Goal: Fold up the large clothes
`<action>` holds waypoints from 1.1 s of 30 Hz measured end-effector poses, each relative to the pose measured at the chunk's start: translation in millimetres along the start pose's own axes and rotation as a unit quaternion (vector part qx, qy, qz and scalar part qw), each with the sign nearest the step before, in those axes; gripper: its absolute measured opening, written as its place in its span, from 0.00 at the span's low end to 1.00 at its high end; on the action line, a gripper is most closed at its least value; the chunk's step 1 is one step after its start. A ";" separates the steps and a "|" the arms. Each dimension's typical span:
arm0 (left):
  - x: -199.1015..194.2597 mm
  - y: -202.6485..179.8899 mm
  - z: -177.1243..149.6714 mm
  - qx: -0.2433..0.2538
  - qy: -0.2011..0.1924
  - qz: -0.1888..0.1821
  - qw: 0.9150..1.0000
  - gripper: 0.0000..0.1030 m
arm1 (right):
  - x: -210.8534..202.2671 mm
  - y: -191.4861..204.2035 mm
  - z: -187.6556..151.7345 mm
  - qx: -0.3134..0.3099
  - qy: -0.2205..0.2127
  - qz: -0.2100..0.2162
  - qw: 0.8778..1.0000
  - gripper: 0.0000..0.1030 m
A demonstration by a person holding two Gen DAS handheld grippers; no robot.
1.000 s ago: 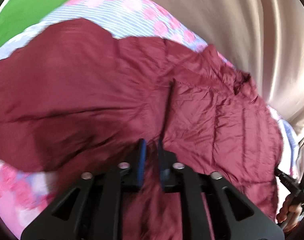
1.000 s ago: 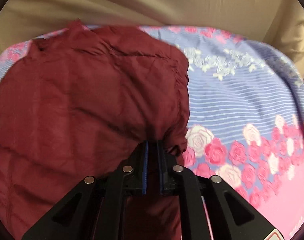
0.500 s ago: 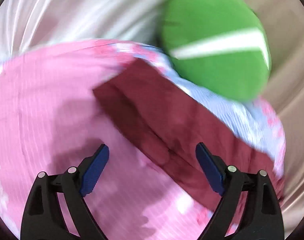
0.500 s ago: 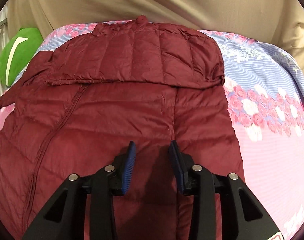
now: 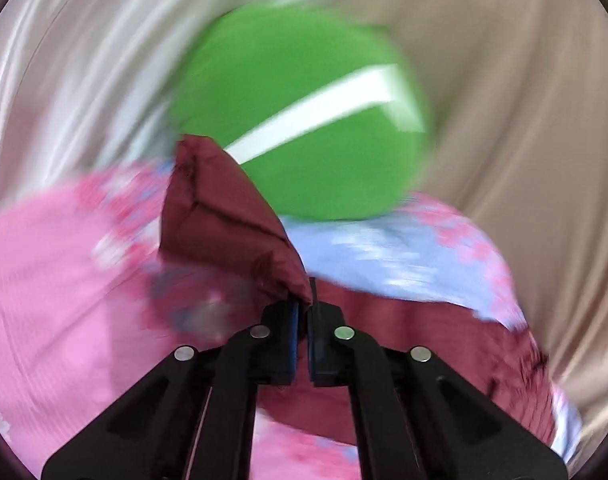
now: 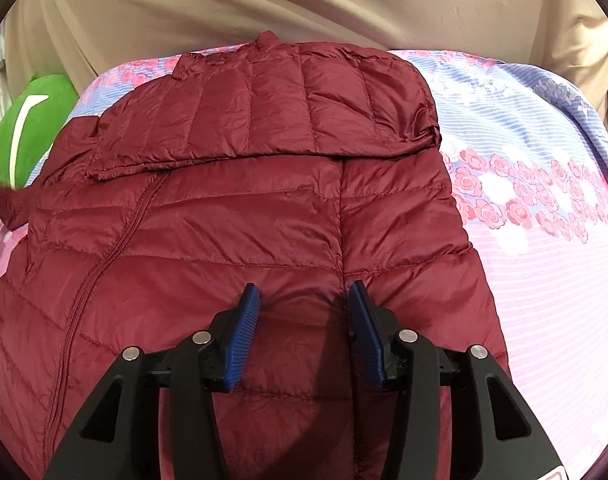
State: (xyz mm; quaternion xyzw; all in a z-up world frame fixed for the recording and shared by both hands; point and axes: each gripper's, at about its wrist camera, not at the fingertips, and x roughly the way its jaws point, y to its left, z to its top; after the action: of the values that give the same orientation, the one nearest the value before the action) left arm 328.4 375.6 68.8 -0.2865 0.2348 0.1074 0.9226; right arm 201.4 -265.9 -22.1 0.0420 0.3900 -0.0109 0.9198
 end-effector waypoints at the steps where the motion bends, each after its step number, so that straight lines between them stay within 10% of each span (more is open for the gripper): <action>1: -11.4 -34.0 -0.4 0.035 -0.012 -0.019 0.999 0.01 | 0.1 0.4 0.0 0.000 0.000 0.000 1.000 0.46; 6: -53.5 -185.9 -28.2 0.153 -0.013 -0.149 0.977 0.01 | 0.3 -0.2 -0.2 0.004 -0.002 0.006 1.000 0.48; 11: -52.8 -327.4 -113.2 0.243 0.055 -0.249 0.936 0.01 | -0.7 -3.8 -1.1 0.020 -0.006 0.018 1.000 0.49; 18: 30.5 -412.1 -274.4 0.298 0.220 -0.231 0.900 0.18 | -2.6 -11.1 -3.3 0.047 -0.011 0.036 0.998 0.56; 24: 63.4 -354.7 -292.5 0.193 0.293 -0.234 0.907 0.31 | -5.8 -23.1 -2.1 0.076 -0.010 0.043 0.996 0.60; 27: 30.0 -320.0 -249.0 0.184 0.235 -0.245 0.922 0.69 | -12.6 -31.7 15.1 0.096 -0.002 0.066 0.993 0.64; 33: 19.3 -241.6 -188.2 0.181 0.180 -0.165 0.953 0.77 | 5.4 -32.6 81.9 0.120 0.023 0.133 0.984 0.73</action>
State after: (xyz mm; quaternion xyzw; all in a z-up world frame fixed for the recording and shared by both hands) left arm 355.6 71.5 38.2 -0.1637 0.3616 -0.1443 0.9064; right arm 262.1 -305.3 28.6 0.2039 0.3975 0.0653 0.8923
